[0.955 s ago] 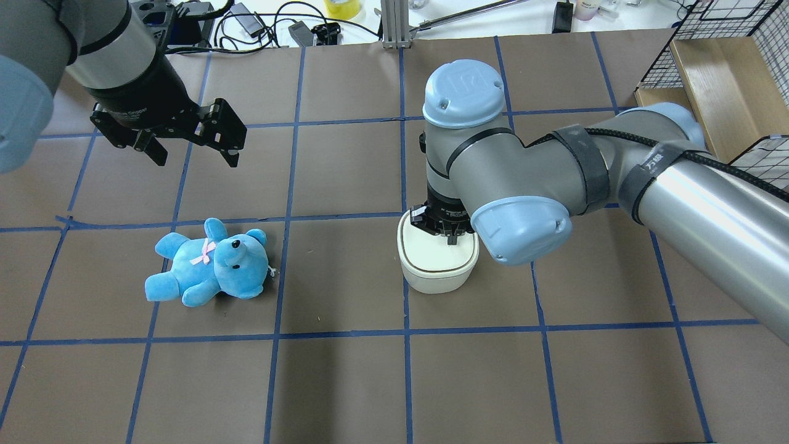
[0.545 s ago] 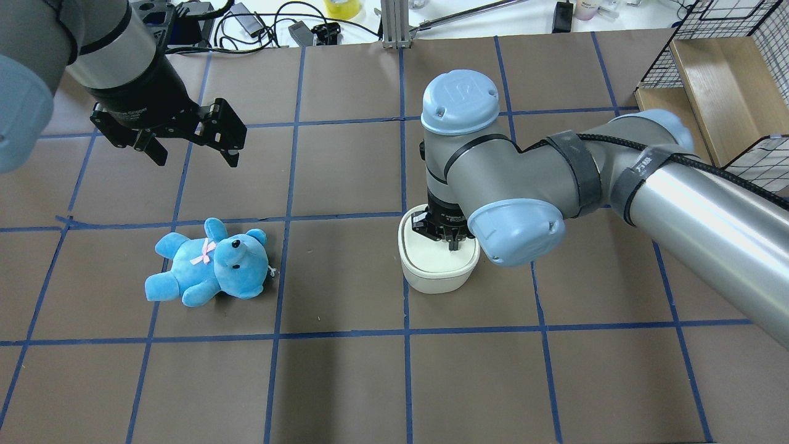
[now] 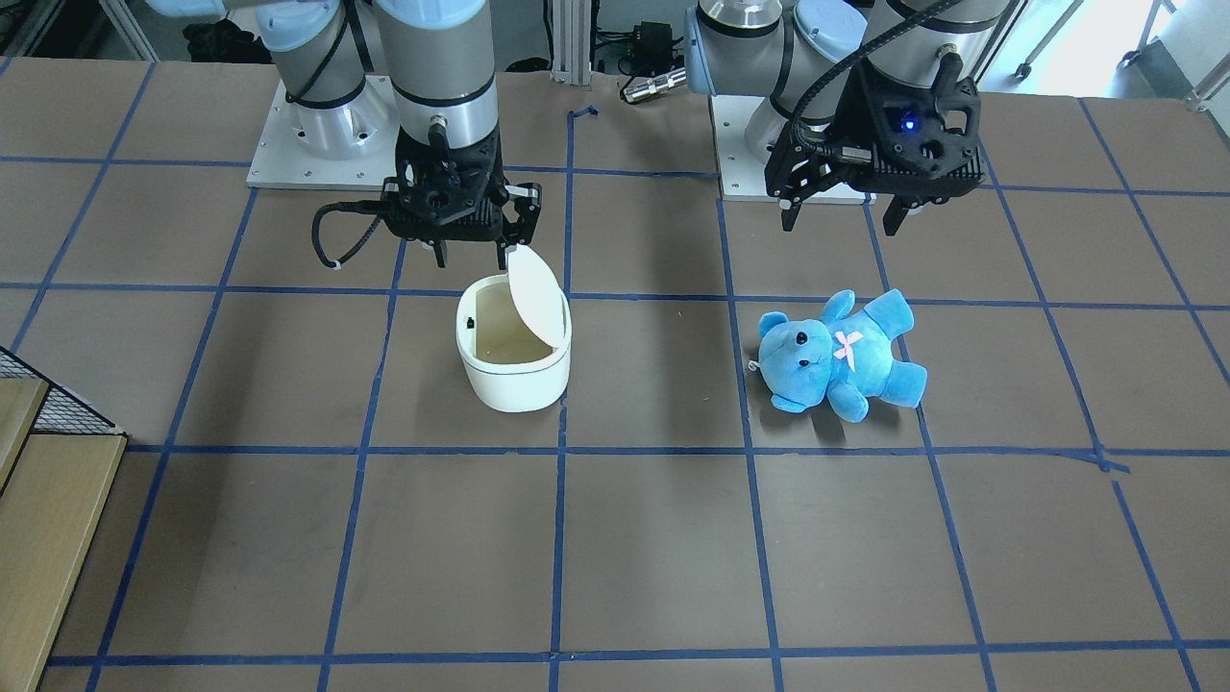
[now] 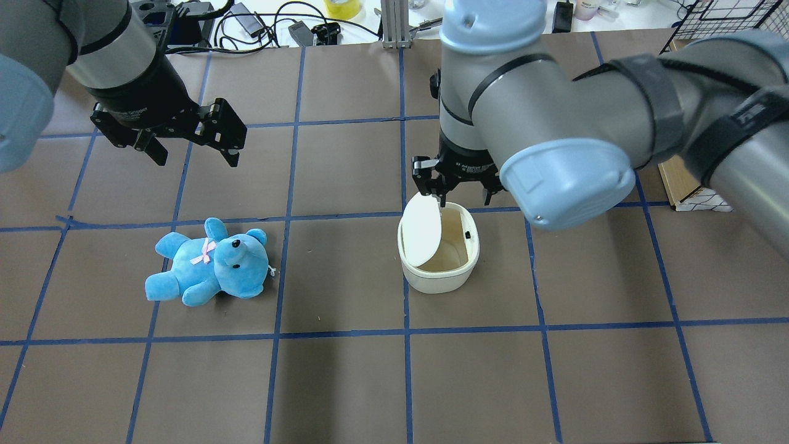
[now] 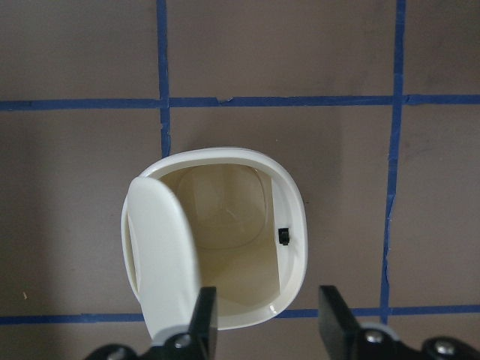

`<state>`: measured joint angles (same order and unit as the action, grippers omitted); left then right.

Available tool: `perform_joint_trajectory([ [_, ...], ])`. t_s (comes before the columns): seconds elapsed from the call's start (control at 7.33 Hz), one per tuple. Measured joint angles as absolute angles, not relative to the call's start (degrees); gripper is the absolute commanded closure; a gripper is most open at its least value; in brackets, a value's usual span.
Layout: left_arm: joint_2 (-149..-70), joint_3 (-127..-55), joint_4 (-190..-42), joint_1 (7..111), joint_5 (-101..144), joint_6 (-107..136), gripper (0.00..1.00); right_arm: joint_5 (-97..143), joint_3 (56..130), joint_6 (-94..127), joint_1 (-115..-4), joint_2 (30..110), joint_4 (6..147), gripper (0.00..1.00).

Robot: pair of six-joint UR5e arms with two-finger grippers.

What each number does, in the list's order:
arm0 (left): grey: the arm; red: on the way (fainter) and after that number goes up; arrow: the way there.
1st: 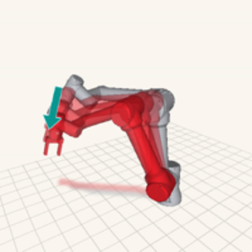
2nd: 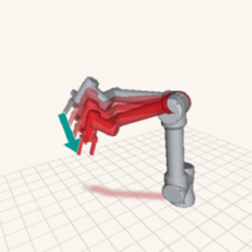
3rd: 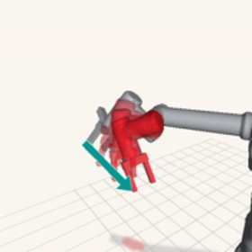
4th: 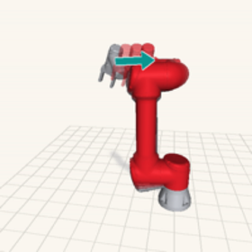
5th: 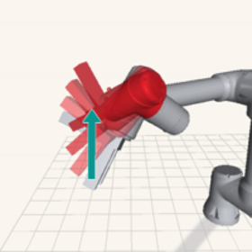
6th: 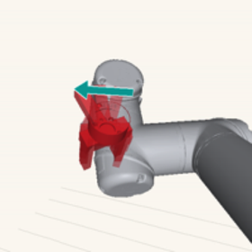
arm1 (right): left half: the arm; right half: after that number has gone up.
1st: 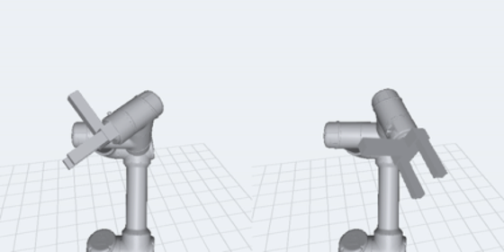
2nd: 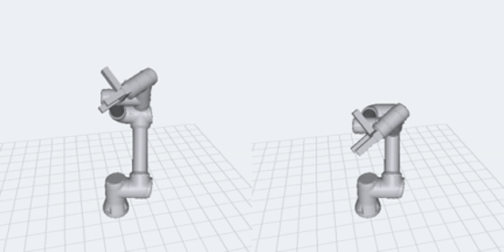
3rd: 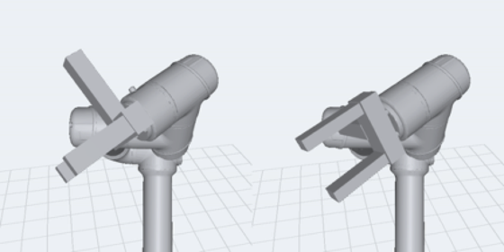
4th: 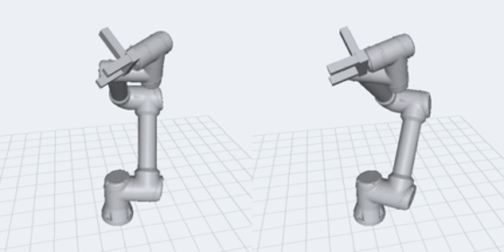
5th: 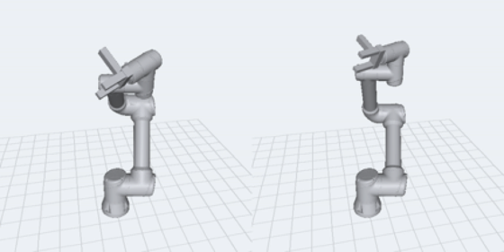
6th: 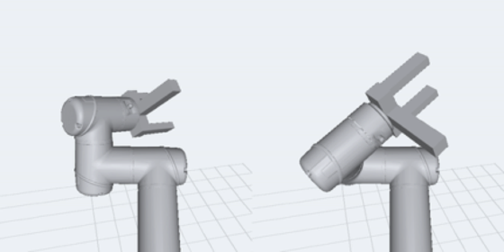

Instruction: Open trash can with right arm

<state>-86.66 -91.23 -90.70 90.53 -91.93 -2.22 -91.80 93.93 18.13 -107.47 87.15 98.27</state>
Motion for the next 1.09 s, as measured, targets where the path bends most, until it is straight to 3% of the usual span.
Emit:
perform_joint_trajectory([
  [0.41, -86.66, -91.23, -90.7, 90.53, -91.93, -2.26, 0.0, -91.38, 85.63, 10.06, -96.23, 87.42, 93.87, 0.0],
  [1.09, -86.66, -91.23, -90.68, 90.53, -91.93, -2.25, 0.0, -90.9, 84.8, 6.1, -93.12, 87.74, 94.07, 0.0],
])
